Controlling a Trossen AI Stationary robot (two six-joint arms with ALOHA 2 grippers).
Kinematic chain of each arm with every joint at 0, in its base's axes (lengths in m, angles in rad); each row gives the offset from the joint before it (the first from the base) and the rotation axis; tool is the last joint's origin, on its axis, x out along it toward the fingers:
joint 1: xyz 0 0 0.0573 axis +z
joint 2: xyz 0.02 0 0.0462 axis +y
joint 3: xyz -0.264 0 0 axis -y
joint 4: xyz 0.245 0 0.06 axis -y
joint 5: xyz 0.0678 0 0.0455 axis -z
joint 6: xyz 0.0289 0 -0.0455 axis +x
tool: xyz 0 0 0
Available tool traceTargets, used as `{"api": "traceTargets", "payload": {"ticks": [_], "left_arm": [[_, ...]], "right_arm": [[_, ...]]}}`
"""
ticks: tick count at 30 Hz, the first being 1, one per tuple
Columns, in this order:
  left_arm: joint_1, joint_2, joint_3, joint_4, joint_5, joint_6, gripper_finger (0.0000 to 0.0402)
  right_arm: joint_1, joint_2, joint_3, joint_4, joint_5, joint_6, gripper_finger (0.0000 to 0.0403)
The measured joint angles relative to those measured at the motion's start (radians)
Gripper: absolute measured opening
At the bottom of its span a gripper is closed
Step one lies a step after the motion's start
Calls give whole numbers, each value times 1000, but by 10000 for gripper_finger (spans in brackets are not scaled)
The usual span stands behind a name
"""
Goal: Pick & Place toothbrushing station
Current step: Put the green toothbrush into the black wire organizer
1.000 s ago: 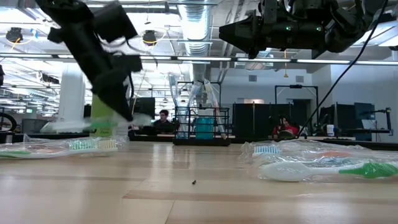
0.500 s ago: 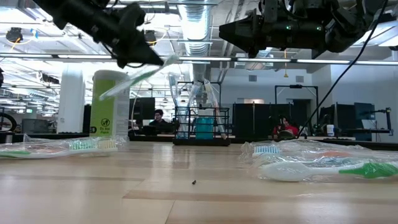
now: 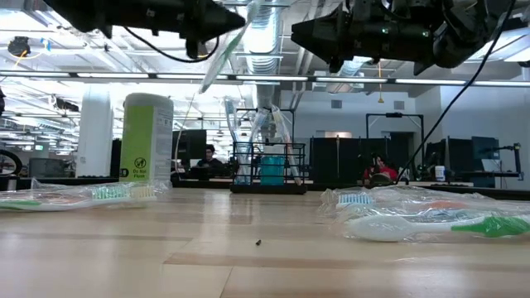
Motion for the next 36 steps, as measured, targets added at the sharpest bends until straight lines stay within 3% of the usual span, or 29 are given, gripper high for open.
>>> {"api": "traceTargets", "payload": {"ticks": [13, 23, 36], "left_arm": [[0, 241, 12, 436, 41, 75, 0], [0, 389, 149, 450, 94, 83, 0], [0, 401, 156, 448, 94, 100, 0]], "right_arm": [[12, 0, 9, -11, -3, 9, 119], [12, 0, 9, -13, -3, 9, 119], [10, 0, 15, 2, -2, 12, 118]]}}
